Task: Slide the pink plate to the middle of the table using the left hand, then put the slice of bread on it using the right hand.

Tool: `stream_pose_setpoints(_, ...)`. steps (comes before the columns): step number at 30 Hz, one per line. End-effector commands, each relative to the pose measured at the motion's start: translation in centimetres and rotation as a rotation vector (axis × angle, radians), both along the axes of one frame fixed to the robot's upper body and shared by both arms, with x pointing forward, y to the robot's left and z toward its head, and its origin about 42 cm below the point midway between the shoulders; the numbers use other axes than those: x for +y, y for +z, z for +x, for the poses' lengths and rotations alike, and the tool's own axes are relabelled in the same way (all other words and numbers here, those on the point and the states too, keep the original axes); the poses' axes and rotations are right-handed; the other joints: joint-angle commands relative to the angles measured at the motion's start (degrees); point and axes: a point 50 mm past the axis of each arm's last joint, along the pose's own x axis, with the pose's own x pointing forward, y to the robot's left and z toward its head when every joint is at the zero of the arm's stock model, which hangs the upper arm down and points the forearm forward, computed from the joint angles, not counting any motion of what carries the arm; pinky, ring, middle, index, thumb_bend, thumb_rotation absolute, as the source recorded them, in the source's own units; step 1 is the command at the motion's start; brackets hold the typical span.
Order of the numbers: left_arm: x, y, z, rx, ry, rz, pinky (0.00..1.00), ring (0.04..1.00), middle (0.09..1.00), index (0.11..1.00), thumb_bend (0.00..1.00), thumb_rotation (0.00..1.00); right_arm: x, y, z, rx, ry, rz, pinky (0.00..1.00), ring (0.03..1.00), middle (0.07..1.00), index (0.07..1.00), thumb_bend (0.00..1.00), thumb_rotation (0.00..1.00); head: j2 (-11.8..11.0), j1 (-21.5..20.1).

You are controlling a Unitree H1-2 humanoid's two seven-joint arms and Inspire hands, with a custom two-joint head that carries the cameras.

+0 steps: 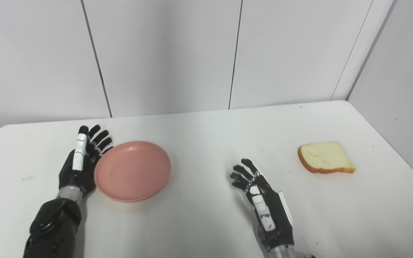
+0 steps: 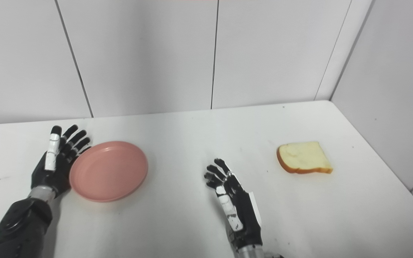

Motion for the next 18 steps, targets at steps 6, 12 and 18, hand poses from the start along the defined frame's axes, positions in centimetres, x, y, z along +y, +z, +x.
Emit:
stream_pose_setpoints(6,-3.1,-0.5,-0.7,0.048,-0.009,-0.014,0.86,0.900,0.880,0.895,0.94,0.86,1.1,-0.2,-0.6,0.028,0.005,0.016,0.82,0.817,0.840,0.876,0.79,0.82,0.1,-2.2)
stream_pose_setpoints(12,-4.8,-0.8,-1.5,0.058,0.001,-0.032,0.88,0.894,0.874,0.888,0.92,0.86,1.4,-0.2,-0.6,0.033,0.002,0.013,0.82,0.814,0.840,0.877,0.80,0.82,0.2,-2.8)
stream_pose_setpoints(18,-6.6,-0.7,-2.5,0.041,0.025,-0.035,0.85,0.879,0.849,0.840,0.90,0.83,1.5,-0.2,-0.6,0.031,0.003,0.016,0.83,0.817,0.837,0.876,0.79,0.82,0.2,-2.8)
